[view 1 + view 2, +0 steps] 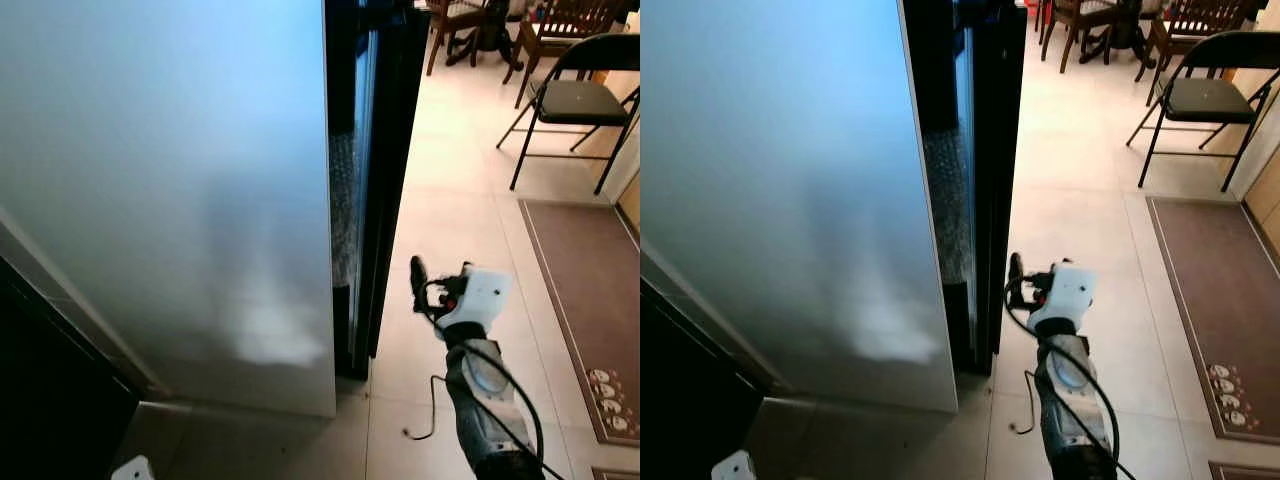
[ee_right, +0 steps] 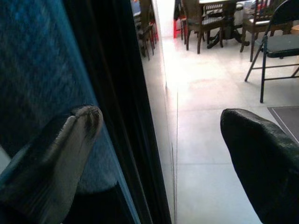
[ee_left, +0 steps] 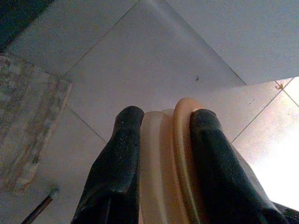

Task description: Restocking fridge

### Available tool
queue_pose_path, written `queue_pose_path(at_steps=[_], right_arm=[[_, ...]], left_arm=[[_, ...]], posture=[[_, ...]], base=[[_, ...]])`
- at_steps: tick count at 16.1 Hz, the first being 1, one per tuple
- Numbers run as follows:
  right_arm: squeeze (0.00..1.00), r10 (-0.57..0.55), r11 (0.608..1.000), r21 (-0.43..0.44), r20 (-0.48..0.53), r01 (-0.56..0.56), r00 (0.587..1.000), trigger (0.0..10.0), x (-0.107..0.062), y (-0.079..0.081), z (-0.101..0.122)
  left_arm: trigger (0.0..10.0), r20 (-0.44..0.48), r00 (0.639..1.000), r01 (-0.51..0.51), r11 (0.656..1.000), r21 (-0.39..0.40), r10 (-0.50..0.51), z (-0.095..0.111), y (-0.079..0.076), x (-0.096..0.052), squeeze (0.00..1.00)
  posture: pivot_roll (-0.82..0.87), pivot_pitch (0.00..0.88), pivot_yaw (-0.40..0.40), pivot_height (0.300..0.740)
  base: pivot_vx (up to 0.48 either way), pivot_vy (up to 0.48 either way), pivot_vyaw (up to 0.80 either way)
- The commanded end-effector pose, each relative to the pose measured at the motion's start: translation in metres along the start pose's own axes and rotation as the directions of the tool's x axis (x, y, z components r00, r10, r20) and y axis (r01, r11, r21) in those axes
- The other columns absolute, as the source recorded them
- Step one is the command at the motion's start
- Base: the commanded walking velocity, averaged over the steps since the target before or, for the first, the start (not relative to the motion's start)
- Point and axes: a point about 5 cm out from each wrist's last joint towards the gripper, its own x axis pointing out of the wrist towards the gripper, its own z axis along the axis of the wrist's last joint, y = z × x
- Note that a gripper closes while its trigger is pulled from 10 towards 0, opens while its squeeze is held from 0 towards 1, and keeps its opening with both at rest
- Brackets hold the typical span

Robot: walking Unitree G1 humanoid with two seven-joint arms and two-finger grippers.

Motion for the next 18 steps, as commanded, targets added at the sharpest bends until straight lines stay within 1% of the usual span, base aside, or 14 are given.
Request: queue_pose_path(at_steps=[1,3,4,10,13,18], right_arm=[[0.00,0.003,1.000,0.017,-0.001,-0.003,1.000,10.0,0.004,0.004,0.002],[0.00,0.003,1.000,0.027,-0.025,-0.002,1.000,10.0,0.005,0.005,-0.002],[0.00,0.006,0.999,0.033,-0.023,-0.005,1.000,10.0,0.005,0.007,-0.002],[0.00,0.015,0.999,0.050,-0.019,-0.014,1.000,10.0,0.006,0.016,-0.003],[0.00,0.016,0.998,0.062,-0.021,-0.015,1.000,10.0,0.007,0.021,-0.004],[0.00,-0.005,0.998,0.058,-0.025,0.007,1.000,10.0,0.006,0.016,-0.005]], left_arm=[[10.0,-0.013,1.000,-0.012,1.000,0.010,0.012,-0.001,0.006,-0.001,0.00],[10.0,-0.016,1.000,-0.009,0.999,0.032,0.010,-0.001,0.006,-0.001,0.00],[10.0,-0.012,1.000,-0.010,1.000,0.025,0.011,0.000,0.006,-0.001,0.00],[10.0,-0.002,1.000,-0.005,1.000,0.030,0.005,0.003,0.003,0.000,0.00],[10.0,-0.001,1.000,-0.007,0.999,0.032,0.007,0.004,0.003,0.000,0.00],[10.0,-0.003,1.000,-0.010,0.999,0.031,0.011,0.003,0.005,0.000,0.00]], posture=[[-0.14,0.000,0.042,0.740],[-0.14,0.000,0.042,0.740],[-0.13,0.000,0.040,0.740],[-0.12,0.000,0.048,0.740],[-0.11,0.000,0.048,0.740],[-0.11,0.000,0.047,0.740]], base=[[0.247,0.000,0.00],[0.244,0.000,0.00],[0.247,0.000,-0.69],[0.247,0.000,0.00],[0.000,0.000,0.00],[0.000,0.000,0.00]])
